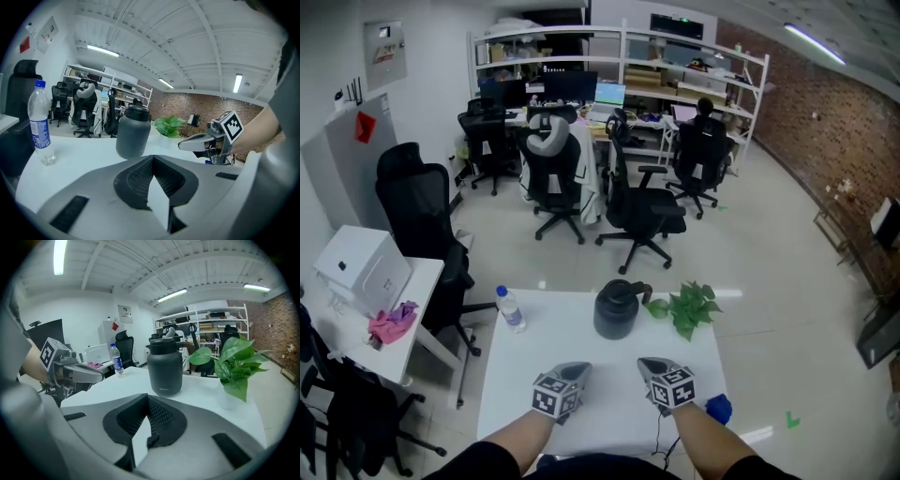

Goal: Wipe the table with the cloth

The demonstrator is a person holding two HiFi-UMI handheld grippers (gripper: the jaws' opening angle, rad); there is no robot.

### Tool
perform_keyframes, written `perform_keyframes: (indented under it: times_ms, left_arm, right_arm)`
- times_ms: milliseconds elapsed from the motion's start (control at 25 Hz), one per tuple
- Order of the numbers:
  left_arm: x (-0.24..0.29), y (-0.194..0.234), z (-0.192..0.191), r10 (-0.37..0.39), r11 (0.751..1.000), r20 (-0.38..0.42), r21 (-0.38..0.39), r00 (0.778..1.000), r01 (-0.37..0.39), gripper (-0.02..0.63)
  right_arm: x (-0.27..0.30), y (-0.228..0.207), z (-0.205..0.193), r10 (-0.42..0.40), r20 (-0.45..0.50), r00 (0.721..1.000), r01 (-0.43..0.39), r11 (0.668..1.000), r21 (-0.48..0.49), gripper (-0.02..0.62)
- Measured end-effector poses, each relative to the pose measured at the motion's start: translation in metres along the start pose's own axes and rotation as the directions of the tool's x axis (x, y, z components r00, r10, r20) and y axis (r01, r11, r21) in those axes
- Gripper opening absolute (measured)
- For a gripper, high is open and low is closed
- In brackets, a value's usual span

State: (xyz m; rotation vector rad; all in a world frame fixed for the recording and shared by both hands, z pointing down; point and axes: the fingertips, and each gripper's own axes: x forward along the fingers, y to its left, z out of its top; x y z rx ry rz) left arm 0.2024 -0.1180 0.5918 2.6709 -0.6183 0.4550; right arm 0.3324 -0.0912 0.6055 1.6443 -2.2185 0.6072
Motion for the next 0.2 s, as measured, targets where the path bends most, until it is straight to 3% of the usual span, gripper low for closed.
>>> perform_keyframes:
  times_ms: [200]
  left_arm:
    - [-0.0035, 0.0014, -0.0018, 0.003, 1.000, -0.006, -0.013, 1.000, -0.003, 0.000]
  right_arm:
    - [0.0002, 0.0032, -0.0035, 0.004, -0.011, 1.000, -0.004, 1.000, -0.005, 0.009]
